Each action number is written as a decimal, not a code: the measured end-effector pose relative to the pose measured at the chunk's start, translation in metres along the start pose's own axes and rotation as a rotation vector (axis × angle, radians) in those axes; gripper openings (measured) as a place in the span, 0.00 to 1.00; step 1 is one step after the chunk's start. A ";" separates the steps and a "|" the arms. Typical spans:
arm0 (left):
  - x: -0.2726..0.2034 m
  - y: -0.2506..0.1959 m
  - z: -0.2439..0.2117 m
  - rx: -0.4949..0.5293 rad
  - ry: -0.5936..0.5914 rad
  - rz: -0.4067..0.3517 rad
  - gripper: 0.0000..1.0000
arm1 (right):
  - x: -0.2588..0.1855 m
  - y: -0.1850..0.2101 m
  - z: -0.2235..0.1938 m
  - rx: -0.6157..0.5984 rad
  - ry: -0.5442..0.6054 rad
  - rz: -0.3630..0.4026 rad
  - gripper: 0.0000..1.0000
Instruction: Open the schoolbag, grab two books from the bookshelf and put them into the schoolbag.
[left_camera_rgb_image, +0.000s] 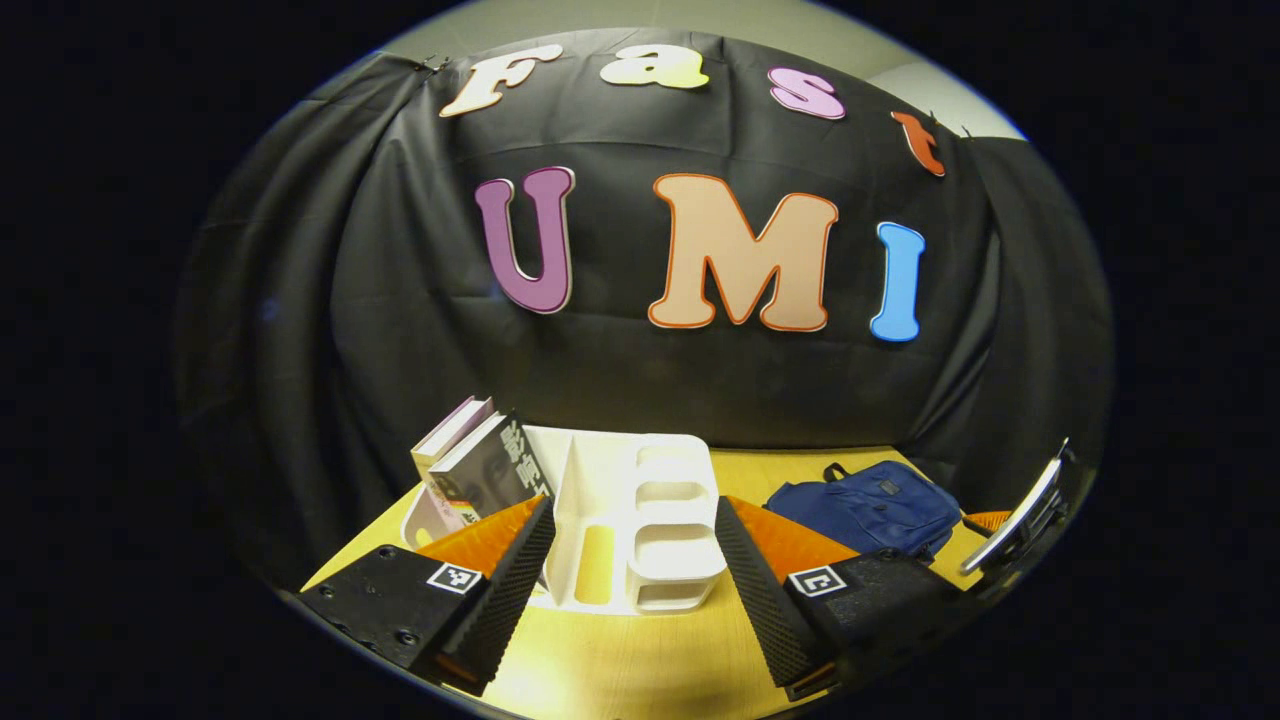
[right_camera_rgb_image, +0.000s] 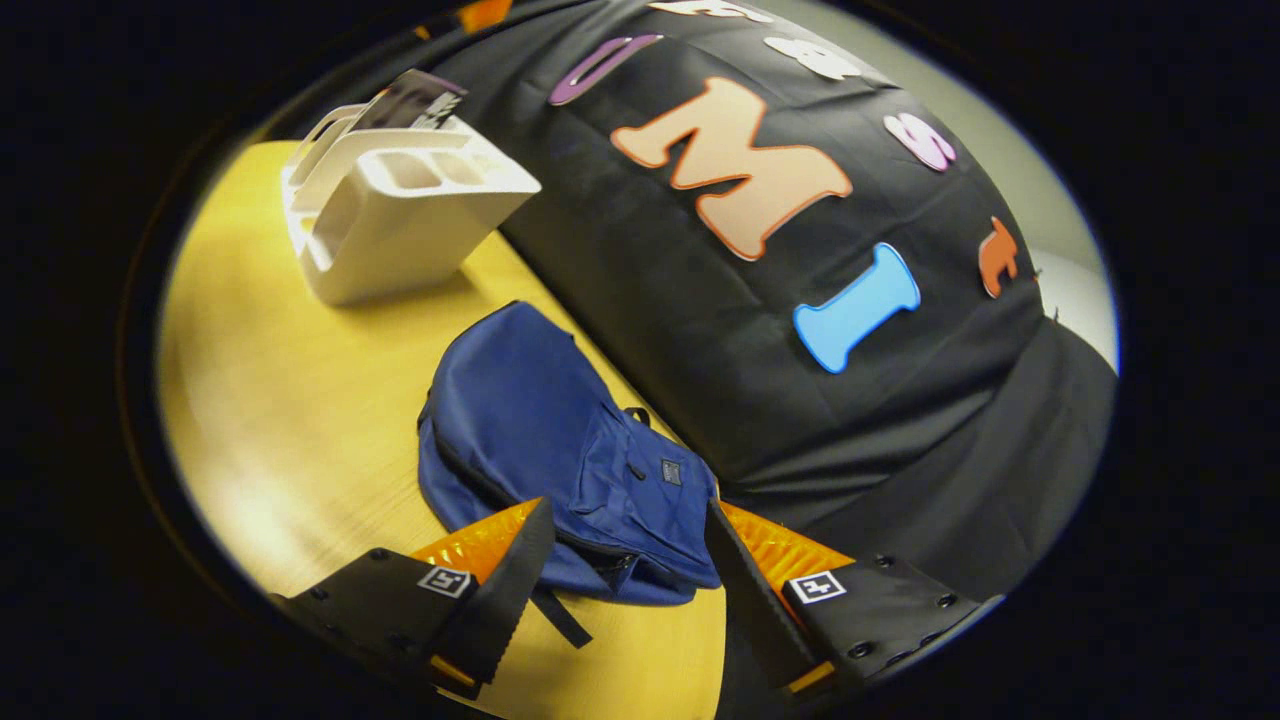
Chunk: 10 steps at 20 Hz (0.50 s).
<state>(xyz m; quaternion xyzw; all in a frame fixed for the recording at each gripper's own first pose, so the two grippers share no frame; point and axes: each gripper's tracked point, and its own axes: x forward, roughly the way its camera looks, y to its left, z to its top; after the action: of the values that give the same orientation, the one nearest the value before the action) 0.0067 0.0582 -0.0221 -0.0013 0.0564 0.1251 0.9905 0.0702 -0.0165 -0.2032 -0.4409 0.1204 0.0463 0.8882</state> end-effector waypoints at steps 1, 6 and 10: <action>-0.002 0.003 -0.003 -0.002 0.006 0.015 0.95 | 0.004 0.007 -0.004 -0.034 -0.001 0.007 0.92; -0.009 0.020 -0.009 0.010 0.026 0.086 0.95 | 0.021 0.033 -0.019 -0.178 -0.010 0.041 0.90; -0.015 0.026 -0.015 0.001 0.046 0.127 0.95 | 0.034 0.042 -0.028 -0.247 -0.012 0.041 0.98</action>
<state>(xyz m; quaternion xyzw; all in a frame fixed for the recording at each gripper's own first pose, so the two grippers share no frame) -0.0161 0.0794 -0.0354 0.0001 0.0794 0.1877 0.9790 0.0901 -0.0134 -0.2607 -0.5440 0.1174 0.0818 0.8268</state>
